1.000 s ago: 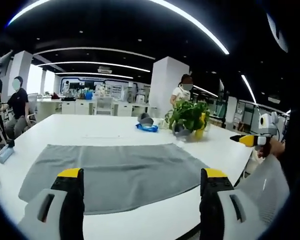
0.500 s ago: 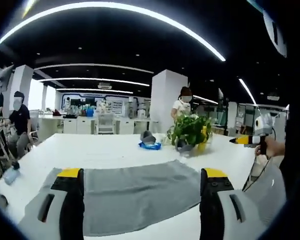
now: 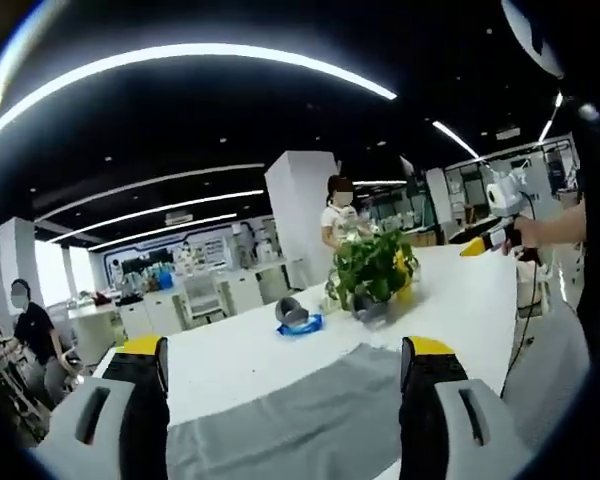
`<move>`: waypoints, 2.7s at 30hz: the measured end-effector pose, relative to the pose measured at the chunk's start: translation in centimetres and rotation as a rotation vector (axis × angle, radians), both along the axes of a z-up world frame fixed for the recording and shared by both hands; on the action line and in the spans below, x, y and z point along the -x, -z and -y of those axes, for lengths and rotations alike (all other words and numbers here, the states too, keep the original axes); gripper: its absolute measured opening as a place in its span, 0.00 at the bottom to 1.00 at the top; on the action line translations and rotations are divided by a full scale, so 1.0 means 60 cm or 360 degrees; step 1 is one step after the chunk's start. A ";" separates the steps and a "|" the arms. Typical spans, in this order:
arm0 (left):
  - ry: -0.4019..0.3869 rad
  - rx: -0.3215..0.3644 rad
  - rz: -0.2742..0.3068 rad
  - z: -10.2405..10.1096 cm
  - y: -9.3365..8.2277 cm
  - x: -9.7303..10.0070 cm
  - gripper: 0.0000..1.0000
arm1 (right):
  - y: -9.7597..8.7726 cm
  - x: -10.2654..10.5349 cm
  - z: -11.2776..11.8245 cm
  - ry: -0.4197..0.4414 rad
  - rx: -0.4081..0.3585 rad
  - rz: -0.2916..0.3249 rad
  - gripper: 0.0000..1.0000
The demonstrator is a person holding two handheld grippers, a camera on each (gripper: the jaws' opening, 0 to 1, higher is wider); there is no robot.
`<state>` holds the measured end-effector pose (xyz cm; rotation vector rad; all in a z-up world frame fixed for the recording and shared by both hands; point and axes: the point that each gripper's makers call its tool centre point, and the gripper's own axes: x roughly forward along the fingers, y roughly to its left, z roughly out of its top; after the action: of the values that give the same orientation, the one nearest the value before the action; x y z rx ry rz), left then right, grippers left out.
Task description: Fold the towel on the table until its edges align and the towel forms a compact rectangular stack.
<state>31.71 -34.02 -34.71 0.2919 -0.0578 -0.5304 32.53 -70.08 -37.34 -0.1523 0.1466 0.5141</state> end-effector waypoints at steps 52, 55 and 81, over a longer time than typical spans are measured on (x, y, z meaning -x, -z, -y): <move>0.0991 -0.0410 -0.0609 0.470 0.349 0.031 0.62 | 0.190 -0.184 -0.037 -0.0193 0.0014 -0.0616 0.40; 0.1054 -0.0496 -0.0715 0.486 0.382 0.041 0.58 | 0.195 -0.183 -0.036 -0.0190 0.0016 -0.0629 0.40; 0.1312 -0.0849 -0.0892 0.550 0.496 0.073 0.17 | 0.244 -0.138 -0.006 -0.0119 0.0008 -0.0758 0.38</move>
<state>27.30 -67.04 -64.49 0.6343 0.5378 -1.4361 40.83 -69.70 -51.97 -0.0378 0.6085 0.6182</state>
